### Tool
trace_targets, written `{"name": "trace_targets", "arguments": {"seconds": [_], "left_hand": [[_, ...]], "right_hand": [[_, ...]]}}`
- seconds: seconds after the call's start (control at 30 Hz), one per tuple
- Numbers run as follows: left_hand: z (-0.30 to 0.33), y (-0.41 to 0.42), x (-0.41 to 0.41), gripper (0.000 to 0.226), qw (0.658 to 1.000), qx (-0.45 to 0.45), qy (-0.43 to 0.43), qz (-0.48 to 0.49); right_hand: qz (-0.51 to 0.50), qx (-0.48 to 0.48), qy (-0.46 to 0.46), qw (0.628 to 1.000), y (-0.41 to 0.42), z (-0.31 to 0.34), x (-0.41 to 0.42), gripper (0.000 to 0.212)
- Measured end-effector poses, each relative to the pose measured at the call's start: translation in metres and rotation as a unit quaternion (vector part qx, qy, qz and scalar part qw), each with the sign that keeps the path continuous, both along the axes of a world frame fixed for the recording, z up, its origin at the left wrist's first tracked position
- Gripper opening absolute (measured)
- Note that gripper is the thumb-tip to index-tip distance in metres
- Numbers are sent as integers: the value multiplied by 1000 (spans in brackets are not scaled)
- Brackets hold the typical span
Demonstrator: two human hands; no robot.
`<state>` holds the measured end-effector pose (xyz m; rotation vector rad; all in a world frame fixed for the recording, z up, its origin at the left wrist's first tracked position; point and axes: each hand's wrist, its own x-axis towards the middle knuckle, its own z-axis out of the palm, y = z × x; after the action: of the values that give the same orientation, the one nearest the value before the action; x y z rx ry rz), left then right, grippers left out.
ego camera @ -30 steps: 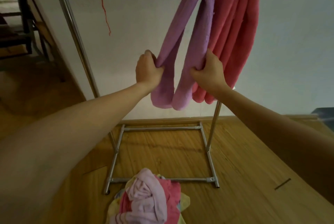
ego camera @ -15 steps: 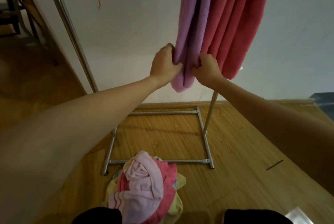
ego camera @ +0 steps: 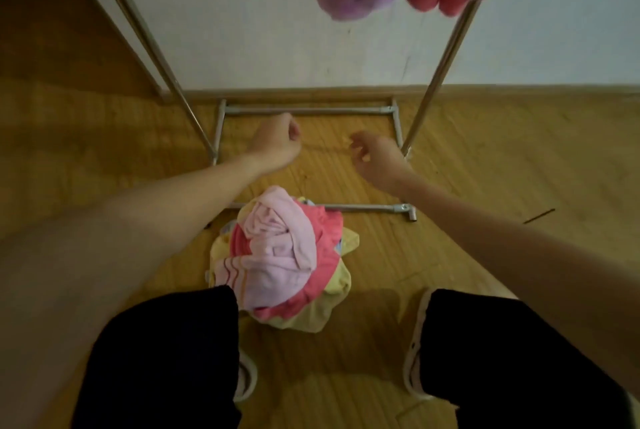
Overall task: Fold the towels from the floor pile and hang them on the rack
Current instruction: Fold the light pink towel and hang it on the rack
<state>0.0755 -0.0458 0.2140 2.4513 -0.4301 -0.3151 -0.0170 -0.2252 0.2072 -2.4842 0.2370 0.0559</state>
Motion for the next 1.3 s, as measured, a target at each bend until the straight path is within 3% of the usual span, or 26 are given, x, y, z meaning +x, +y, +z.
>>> {"name": "trace_targets", "arguments": {"seconds": [0.13,0.23,0.33,0.5,0.63,0.87,0.97,1.07,1.23,1.3], "left_hand": [[-81,46,-24,16,993,69,94,-34],[-131,79,-48,6,977,135,144,-85],[-179,107,-70,13,959,182,181,-117],[-229,128,-88,30,957,215,152,-120],[-248,130,-94,52,939,298,120,-121],[-242,145,-106,33,861,470,105,-166],[-226,162,-104,28,858,438,152,-222],[-193,169,-100,11,905,311,205,-204],[-117,149,-107,23,966,174,117,-154],[-84,134,-114,25,980,79,139,-120]], "right_hand": [[78,13,128,989,40,-89,-24,44],[136,27,173,975,70,-138,-40,47],[204,-4,202,958,95,-176,-49,49],[284,-65,221,931,122,-219,-58,55],[280,-88,231,928,127,-241,-68,56],[251,-112,247,929,121,-243,-74,32],[235,-122,237,935,117,-227,-73,27],[215,-121,234,940,116,-206,-74,30],[196,-72,223,952,115,-154,-83,40],[200,-51,209,956,110,-127,-92,35]]}}
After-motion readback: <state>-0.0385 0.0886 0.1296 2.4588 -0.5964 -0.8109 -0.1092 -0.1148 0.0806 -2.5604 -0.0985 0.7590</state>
